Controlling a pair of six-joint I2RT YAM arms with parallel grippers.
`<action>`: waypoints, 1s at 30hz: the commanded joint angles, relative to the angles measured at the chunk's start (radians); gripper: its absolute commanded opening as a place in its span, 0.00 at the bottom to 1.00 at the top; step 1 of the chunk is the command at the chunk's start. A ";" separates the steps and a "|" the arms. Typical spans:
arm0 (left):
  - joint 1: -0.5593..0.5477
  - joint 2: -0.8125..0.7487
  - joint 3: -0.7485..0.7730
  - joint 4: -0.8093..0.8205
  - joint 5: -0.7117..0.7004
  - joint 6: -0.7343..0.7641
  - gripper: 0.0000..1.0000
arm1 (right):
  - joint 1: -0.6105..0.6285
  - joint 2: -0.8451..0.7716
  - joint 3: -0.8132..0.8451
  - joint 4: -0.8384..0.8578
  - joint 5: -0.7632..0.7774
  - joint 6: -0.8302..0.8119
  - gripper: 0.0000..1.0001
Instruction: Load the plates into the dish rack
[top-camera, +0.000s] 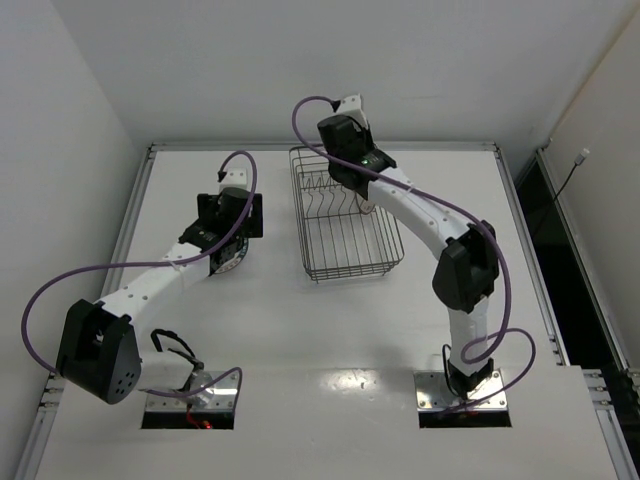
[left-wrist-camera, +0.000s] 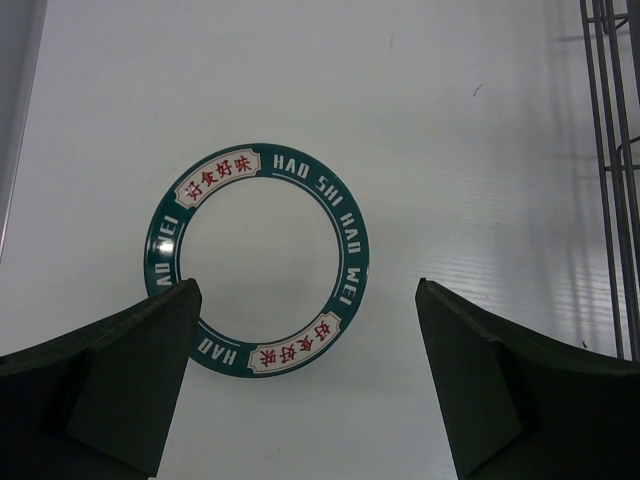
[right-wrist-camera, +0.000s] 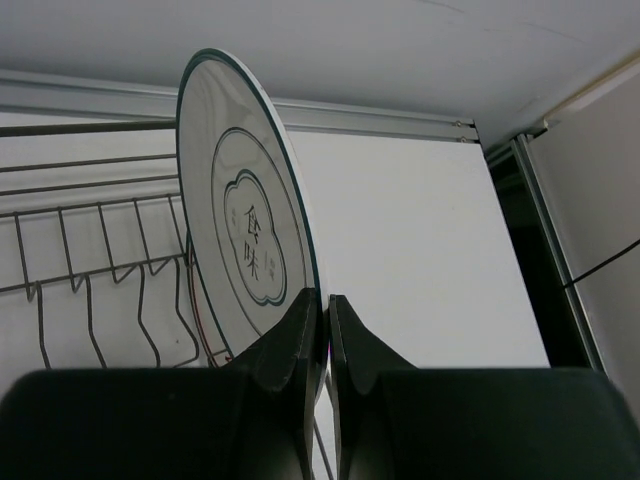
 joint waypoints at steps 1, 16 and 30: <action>0.000 -0.008 0.027 0.022 -0.007 0.001 0.87 | 0.005 0.007 -0.005 0.081 0.045 -0.014 0.00; 0.000 -0.008 0.027 0.022 -0.007 0.001 0.87 | 0.041 0.093 -0.078 0.029 0.014 0.055 0.00; 0.000 0.002 0.027 0.022 -0.007 0.001 0.87 | 0.032 0.133 0.015 -0.137 -0.009 0.139 0.20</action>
